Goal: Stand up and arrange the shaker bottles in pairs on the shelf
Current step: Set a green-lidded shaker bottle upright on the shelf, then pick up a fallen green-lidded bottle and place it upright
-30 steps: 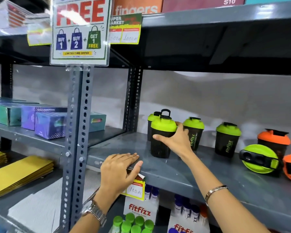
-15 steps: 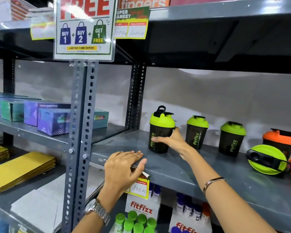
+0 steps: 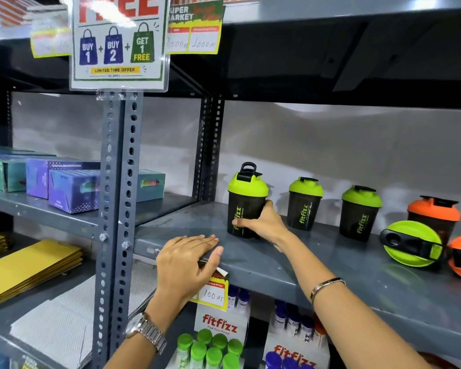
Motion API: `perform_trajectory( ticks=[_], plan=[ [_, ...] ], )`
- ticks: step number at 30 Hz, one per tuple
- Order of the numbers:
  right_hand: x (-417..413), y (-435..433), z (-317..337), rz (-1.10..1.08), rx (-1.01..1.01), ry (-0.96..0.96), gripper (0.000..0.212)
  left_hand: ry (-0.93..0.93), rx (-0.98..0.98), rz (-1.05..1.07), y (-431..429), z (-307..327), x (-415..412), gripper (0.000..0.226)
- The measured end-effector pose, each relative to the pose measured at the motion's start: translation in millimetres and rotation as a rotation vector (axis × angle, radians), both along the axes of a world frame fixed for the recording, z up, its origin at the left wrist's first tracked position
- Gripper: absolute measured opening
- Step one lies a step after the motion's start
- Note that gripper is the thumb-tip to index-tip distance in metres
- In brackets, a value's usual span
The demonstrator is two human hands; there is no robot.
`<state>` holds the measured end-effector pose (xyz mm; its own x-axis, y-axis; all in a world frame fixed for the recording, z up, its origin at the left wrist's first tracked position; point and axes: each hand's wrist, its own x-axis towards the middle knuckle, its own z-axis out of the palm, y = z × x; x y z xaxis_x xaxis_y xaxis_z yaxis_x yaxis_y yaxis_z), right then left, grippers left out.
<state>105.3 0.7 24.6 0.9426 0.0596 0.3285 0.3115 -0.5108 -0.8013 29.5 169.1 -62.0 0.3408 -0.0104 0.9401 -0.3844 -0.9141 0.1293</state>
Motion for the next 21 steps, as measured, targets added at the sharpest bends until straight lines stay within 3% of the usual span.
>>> perform_trajectory(
  ticks=[5,8,11,13,16,21],
  plan=[
    [-20,-19,9,0.007,-0.073,-0.058,0.104,-0.007,0.014,0.006,3,-2,1,0.06],
    [-46,-70,22,-0.054,-0.258,-0.267,0.102,-0.009,0.016,0.028,0,0,-3,0.058],
    [-72,-149,34,-0.256,-0.448,-0.481,0.096,-0.121,0.042,-0.034,-29,8,-18,0.043],
    [-83,-197,40,-0.424,-0.55,-0.525,0.093,-0.122,0.054,-0.173,-66,17,-30,0.047],
    [-83,-246,44,-0.557,-0.755,-0.39,0.097,-0.016,0.106,-0.335,-123,19,-35,0.06],
    [-68,-270,35,-0.475,-1.043,-0.088,0.1,0.095,0.23,-0.231,-147,5,-31,0.071]
  ],
)
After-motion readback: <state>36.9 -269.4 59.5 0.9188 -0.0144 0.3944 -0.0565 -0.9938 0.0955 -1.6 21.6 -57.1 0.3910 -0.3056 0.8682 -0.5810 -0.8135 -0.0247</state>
